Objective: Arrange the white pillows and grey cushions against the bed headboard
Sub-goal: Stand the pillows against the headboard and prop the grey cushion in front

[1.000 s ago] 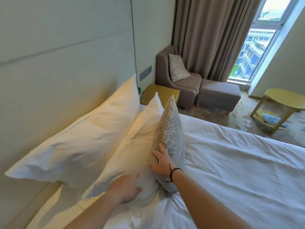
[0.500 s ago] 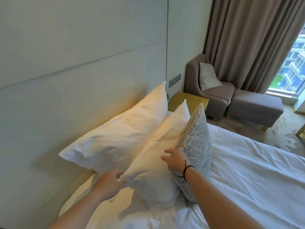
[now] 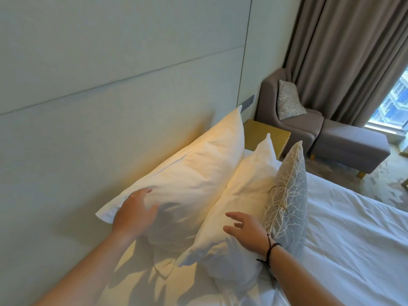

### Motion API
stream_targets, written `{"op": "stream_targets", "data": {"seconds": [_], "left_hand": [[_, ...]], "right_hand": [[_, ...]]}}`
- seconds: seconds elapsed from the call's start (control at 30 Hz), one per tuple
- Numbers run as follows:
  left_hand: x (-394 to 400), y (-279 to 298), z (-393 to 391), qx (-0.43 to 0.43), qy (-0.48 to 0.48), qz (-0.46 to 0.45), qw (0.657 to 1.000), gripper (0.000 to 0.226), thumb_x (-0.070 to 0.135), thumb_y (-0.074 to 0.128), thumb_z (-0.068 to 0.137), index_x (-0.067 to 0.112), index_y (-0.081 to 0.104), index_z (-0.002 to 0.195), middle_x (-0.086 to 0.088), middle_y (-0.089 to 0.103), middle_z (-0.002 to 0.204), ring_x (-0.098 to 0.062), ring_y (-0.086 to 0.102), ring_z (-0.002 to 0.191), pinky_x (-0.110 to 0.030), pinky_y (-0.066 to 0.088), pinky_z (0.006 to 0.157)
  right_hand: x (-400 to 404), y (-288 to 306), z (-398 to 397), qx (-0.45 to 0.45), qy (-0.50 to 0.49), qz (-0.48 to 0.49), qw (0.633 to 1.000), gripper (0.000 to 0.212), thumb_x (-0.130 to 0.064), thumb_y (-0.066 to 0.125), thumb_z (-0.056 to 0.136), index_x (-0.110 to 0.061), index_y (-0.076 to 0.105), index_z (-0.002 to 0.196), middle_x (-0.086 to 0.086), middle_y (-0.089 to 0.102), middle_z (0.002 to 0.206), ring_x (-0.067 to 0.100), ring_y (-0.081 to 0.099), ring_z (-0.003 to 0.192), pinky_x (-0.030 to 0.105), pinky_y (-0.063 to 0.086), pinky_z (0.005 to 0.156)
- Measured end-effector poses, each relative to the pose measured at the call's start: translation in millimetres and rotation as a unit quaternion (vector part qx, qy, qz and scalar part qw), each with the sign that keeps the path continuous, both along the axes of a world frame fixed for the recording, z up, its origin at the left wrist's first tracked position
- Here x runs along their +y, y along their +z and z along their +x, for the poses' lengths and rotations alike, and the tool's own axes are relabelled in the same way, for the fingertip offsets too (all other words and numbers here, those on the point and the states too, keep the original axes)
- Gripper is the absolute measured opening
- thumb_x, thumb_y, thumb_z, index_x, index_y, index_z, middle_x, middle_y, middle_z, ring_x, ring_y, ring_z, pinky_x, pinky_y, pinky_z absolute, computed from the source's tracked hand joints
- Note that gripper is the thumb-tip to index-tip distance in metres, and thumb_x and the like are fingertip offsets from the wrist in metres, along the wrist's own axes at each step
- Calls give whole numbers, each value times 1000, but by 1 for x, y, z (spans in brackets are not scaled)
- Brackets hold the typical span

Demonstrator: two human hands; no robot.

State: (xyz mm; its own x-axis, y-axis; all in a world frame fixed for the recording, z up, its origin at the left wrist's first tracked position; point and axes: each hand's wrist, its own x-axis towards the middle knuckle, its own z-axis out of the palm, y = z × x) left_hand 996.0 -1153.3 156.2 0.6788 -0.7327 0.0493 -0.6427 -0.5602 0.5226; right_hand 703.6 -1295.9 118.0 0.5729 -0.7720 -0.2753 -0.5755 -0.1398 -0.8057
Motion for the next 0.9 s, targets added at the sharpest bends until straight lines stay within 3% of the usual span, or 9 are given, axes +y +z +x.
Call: {"op": "stream_targets", "data": {"seconds": [0.13, 0.27, 0.33, 0.4, 0.57, 0.67, 0.9], "left_hand": [[-22, -8, 65, -4, 5, 15, 1000, 54, 43, 63, 85, 30, 47, 135, -2, 57, 133, -29, 54, 119, -43, 45, 93], [-45, -28, 117, 8, -61, 110, 992, 70, 61, 60, 77, 33, 43, 139, 4, 59, 134, -25, 56, 120, -41, 44, 98], [-56, -40, 133, 64, -102, 141, 983, 78, 70, 58, 71, 32, 46, 137, 4, 60, 132, -24, 58, 117, -40, 49, 94], [-65, -50, 142, 88, -137, 149, 975, 74, 77, 55, 65, 31, 55, 123, 6, 65, 116, -21, 62, 102, -38, 53, 84], [-80, -60, 148, 150, -138, 124, 971, 76, 90, 46, 57, 24, 56, 93, 12, 63, 88, -13, 62, 80, -31, 44, 61], [-86, -57, 154, 175, -112, 73, 976, 70, 91, 39, 61, 23, 50, 71, 12, 56, 62, -8, 53, 57, -30, 35, 50], [-85, -54, 161, 148, -98, -3, 984, 45, 70, 45, 79, 26, 47, 68, 9, 56, 61, -9, 53, 57, -29, 35, 50]], "right_hand": [[1, -9, 49, 2, -47, 43, 998, 49, -33, 68, 89, -30, 52, 135, -3, 54, 139, 10, 56, 118, 29, 47, 96], [-7, -11, 113, -5, -83, 74, 994, 50, -36, 63, 92, -30, 47, 140, -3, 51, 142, 8, 48, 127, 18, 41, 86], [-12, -11, 149, -26, -114, 92, 989, 55, -41, 63, 91, -32, 44, 142, -3, 49, 143, 9, 46, 129, 18, 41, 84], [-15, -12, 183, -45, -146, 95, 984, 58, -43, 63, 90, -33, 41, 143, -3, 47, 146, 9, 45, 129, 22, 41, 91], [-6, -25, 238, -49, -182, 97, 977, 75, -52, 64, 85, -35, 30, 149, -9, 34, 153, 14, 35, 140, 30, 36, 107], [-5, -28, 249, -50, -207, 98, 972, 81, -56, 64, 83, -33, 27, 151, -9, 31, 156, 13, 30, 142, 32, 32, 112], [-6, -28, 258, -38, -228, 105, 967, 99, -75, 58, 65, -38, 25, 151, -10, 29, 157, 12, 29, 143, 33, 34, 109]]}}
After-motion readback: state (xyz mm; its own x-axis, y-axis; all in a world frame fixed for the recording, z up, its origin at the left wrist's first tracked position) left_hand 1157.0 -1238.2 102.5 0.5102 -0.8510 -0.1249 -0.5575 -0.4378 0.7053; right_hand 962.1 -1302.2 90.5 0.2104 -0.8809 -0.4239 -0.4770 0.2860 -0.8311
